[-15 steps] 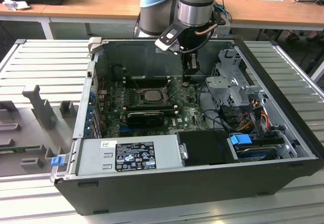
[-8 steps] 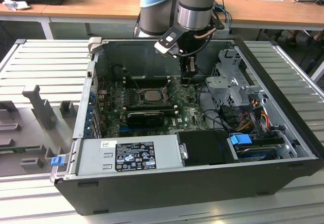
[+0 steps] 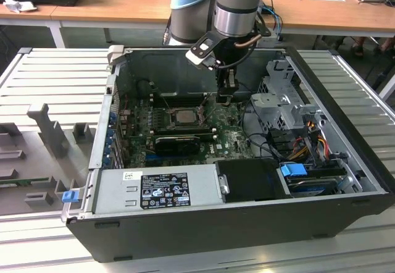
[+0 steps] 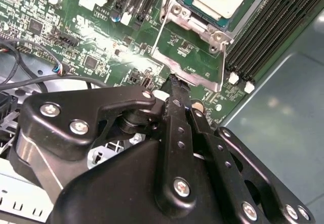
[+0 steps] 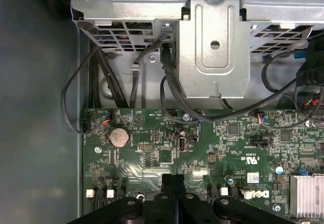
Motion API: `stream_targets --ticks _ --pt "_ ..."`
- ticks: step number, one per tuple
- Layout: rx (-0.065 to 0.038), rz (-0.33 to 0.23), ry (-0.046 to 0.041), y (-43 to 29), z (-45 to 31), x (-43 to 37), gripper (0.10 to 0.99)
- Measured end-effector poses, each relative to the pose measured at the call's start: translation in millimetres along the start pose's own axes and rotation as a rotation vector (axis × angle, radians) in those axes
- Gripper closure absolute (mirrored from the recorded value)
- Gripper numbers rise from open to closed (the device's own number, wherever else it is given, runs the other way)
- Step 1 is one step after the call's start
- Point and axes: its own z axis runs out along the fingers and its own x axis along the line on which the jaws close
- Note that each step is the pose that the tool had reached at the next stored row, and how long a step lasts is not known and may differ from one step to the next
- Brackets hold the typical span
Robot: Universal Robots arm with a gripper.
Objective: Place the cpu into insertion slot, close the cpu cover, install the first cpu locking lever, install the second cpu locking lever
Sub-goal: 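Close the cpu cover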
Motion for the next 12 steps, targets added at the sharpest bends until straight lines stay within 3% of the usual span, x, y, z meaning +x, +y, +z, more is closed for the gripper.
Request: stream_targets --ticks 6,12 --pt "0.000 0.000 -0.0001 -3.7 0.3 0.0 0.980" --pt "0.000 0.000 -0.0001 -12.7 0.2 0.0 0.980"
